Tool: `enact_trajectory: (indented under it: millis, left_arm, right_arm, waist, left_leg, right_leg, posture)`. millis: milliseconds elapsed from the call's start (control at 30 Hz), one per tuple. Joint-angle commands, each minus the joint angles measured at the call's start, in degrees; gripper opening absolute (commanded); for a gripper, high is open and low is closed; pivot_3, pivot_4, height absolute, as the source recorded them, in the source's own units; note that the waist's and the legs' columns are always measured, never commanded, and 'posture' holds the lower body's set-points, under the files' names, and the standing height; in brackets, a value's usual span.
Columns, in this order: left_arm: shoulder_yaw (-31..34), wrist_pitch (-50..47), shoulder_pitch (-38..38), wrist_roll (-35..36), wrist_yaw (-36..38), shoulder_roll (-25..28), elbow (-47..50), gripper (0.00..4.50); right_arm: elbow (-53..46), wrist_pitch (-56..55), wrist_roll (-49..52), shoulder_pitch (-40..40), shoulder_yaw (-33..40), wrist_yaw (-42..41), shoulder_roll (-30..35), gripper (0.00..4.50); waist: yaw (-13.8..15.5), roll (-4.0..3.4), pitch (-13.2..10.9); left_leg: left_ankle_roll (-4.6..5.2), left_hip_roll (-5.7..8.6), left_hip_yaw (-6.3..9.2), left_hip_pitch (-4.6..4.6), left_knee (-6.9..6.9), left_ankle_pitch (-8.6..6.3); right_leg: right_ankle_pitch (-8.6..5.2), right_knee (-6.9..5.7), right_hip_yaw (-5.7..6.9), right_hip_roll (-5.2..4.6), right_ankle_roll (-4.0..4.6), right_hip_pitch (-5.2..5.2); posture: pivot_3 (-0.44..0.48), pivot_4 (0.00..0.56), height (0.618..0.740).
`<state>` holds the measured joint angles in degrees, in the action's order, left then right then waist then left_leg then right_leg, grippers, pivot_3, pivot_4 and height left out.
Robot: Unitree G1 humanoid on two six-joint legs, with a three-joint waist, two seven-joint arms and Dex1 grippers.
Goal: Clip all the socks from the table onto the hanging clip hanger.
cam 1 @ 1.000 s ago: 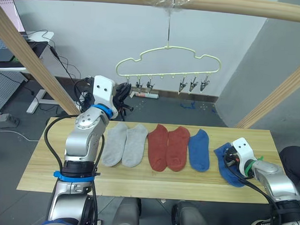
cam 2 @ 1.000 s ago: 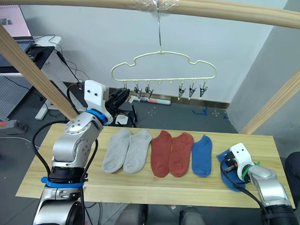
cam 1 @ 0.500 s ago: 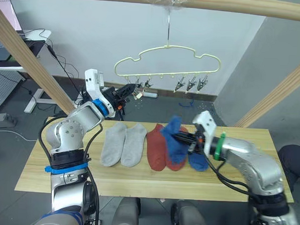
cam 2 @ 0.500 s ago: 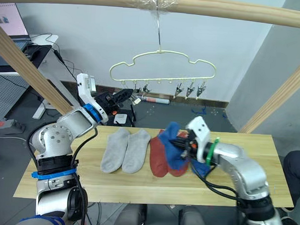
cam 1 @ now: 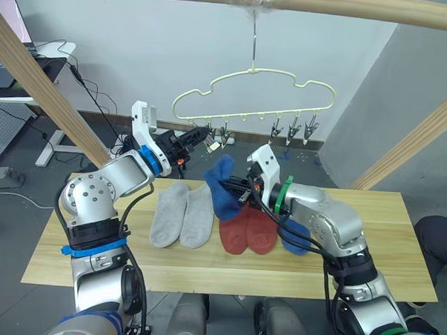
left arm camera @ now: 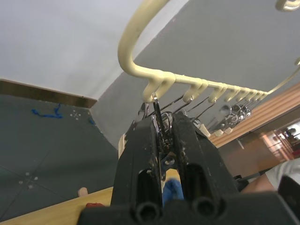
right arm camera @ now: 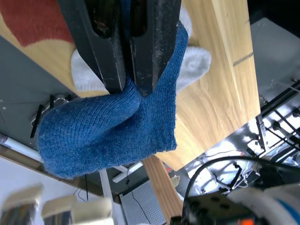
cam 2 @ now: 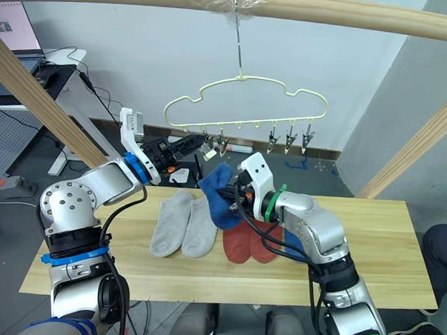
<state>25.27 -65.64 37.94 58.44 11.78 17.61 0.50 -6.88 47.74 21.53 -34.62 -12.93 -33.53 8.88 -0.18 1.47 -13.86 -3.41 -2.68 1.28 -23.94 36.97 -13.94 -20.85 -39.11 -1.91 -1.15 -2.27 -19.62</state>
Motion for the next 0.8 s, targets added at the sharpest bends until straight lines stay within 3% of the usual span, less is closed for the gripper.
enact_trajectory:
  millis: [33, 733, 800]
  left_arm:
    - [-0.1, 0.5, 0.4, 1.4, 0.3, 0.6, 2.5, 0.13]
    - [-1.2, 3.5, -0.6, 0.2, 2.1, 1.6, 3.1, 0.13]
    - [-1.4, 3.7, -0.9, 1.1, 3.2, 1.9, 3.9, 0.84]
  right_arm:
    - [0.2, -1.9, 0.5, -2.0, 1.1, -0.2, -0.7, 0.03]
    - [6.5, -3.5, 0.7, -8.0, 3.2, 0.1, -4.3, 0.03]
    - [6.9, -3.9, 0.3, -7.8, 3.0, 0.2, -4.5, 0.0]
  waist:
    - [0.0, 0.0, 0.0]
    - [0.0, -0.04, -0.1]
    - [0.0, -0.04, -0.1]
  left_leg:
    - [0.0, 0.0, 0.01, 0.0, -0.01, 0.0]
    - [0.0, -0.01, 0.0, -0.05, -0.04, 0.0]
    - [0.0, -0.02, 0.0, -0.05, -0.05, 0.0]
  right_leg:
    - [0.0, -0.01, 0.01, 0.0, 0.0, -0.01]
    - [0.0, 0.01, 0.0, -0.02, 0.0, -0.07]
    - [0.0, 0.01, 0.0, -0.02, 0.0, -0.08]
  posture:
    - [0.047, 0.244, 0.74]
    - [0.066, 0.249, 0.74]
    - [0.07, 0.251, 0.74]
